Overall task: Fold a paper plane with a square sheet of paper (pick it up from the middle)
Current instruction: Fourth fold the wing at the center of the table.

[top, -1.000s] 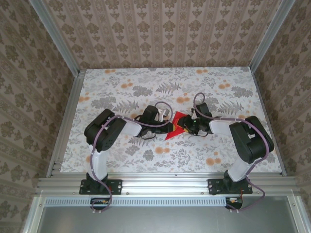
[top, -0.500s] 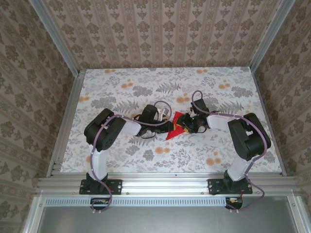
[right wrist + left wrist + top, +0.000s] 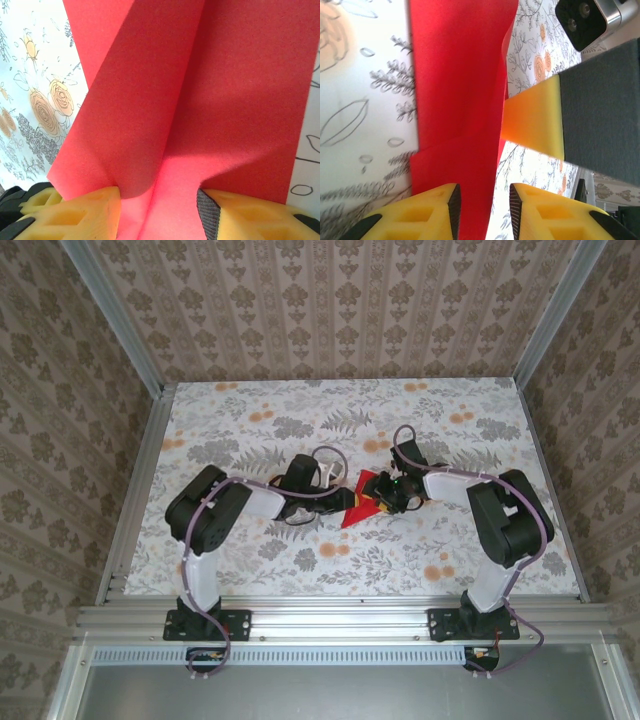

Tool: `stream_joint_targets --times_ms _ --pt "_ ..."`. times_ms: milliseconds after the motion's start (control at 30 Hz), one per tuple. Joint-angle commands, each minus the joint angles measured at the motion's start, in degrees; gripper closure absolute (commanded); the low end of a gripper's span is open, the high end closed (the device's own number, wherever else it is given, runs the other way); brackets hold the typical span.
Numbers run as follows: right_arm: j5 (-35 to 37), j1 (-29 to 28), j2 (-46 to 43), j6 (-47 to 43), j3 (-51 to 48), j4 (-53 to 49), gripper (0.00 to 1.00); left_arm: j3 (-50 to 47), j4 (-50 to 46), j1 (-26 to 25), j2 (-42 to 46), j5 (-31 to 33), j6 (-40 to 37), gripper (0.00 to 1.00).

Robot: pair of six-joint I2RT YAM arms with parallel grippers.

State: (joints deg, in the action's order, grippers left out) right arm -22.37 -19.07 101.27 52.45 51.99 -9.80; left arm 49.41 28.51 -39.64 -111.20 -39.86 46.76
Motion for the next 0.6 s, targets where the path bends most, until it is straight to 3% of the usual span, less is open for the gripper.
stream_joint_targets --times_ms 0,567 --pt "12.75 0.64 5.99 0.37 -2.91 -11.67 0.49 -1.61 -2.78 0.35 3.97 0.63 -1.08 0.66" --pt "12.27 0.67 6.60 0.95 -2.85 -11.75 0.50 3.01 -7.23 -1.76 0.66 1.16 -3.95 0.62"
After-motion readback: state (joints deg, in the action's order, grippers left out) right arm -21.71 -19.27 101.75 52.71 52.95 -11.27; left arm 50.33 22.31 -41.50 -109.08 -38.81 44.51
